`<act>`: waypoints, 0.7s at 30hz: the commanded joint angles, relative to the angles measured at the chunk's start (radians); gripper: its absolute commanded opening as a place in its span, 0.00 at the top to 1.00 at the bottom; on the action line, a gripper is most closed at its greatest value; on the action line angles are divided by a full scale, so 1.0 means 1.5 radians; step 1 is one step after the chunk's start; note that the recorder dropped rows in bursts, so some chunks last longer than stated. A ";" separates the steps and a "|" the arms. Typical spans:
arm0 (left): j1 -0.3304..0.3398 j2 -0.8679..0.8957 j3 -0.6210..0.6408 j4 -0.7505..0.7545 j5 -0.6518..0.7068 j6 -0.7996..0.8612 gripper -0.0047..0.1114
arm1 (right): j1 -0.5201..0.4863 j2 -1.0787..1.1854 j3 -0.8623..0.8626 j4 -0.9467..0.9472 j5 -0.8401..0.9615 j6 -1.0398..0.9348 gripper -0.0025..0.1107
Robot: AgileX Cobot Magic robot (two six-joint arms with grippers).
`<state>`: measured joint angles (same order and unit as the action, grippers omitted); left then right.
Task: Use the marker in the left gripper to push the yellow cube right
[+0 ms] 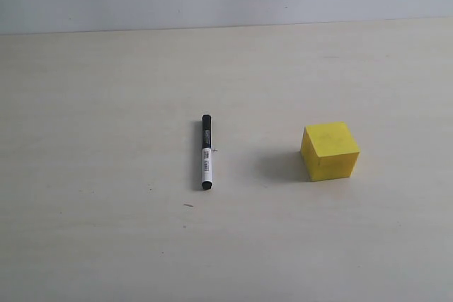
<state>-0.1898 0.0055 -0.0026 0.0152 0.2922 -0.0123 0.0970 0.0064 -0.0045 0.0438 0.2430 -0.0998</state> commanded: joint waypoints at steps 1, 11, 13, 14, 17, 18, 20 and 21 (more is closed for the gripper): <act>0.003 -0.004 0.002 0.002 0.043 -0.004 0.96 | -0.003 -0.004 0.003 0.002 -0.004 -0.001 0.98; 0.003 -0.004 0.002 0.002 0.043 -0.004 0.96 | -0.003 -0.004 0.003 0.002 -0.004 -0.001 0.98; 0.003 -0.004 0.002 0.002 0.043 -0.003 0.96 | -0.003 -0.004 0.003 0.002 -0.004 -0.001 0.98; 0.003 -0.004 0.002 0.002 0.043 -0.003 0.96 | -0.003 -0.004 0.003 0.002 -0.004 -0.001 0.98; 0.003 -0.004 0.002 0.002 0.043 -0.003 0.96 | -0.003 -0.004 0.003 0.002 -0.004 -0.001 0.98; 0.003 -0.004 0.002 0.002 0.043 -0.003 0.96 | -0.003 -0.004 0.003 0.002 -0.004 -0.001 0.98; 0.003 -0.004 0.002 0.002 0.043 -0.003 0.96 | -0.003 -0.004 0.003 0.002 -0.004 -0.001 0.98; 0.003 -0.004 0.002 0.002 0.043 -0.003 0.96 | -0.003 -0.004 0.003 0.002 -0.004 -0.001 0.98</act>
<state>-0.1898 0.0055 -0.0026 0.0176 0.3593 -0.0123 0.0970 0.0064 -0.0045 0.0438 0.2430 -0.0998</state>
